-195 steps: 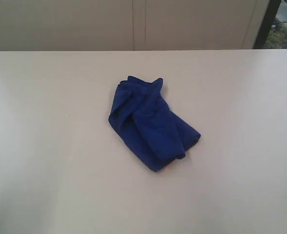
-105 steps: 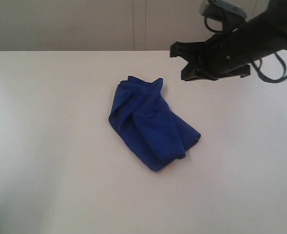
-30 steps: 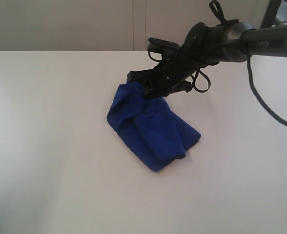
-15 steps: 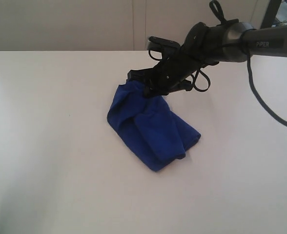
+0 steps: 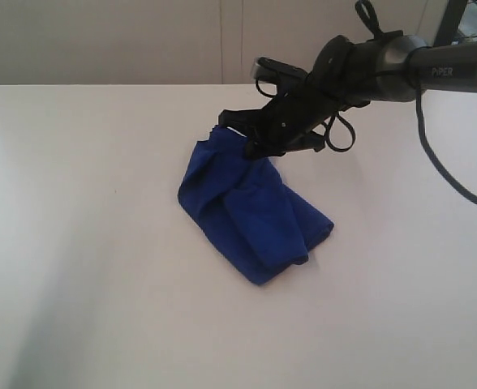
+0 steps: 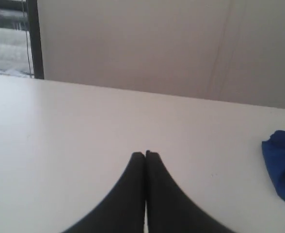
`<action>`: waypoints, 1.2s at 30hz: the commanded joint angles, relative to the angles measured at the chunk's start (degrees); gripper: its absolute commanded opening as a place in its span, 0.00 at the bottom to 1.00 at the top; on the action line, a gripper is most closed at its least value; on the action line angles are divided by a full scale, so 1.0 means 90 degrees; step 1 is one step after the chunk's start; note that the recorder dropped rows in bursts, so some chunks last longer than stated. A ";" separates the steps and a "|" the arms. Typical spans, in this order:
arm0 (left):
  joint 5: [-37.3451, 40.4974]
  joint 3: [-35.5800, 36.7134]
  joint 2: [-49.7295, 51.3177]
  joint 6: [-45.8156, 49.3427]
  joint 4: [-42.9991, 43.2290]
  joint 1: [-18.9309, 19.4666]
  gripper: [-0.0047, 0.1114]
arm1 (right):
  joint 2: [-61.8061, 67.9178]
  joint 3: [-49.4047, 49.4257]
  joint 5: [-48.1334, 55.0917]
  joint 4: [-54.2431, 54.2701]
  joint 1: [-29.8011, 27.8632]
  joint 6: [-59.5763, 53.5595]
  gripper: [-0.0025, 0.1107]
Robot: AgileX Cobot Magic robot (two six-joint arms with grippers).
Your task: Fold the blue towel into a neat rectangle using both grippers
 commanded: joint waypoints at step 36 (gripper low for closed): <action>0.3001 -0.8182 1.1932 0.7938 -0.6279 -0.1591 0.04 | -0.0006 -0.0031 -0.0318 -0.0113 -0.0039 0.1413 0.02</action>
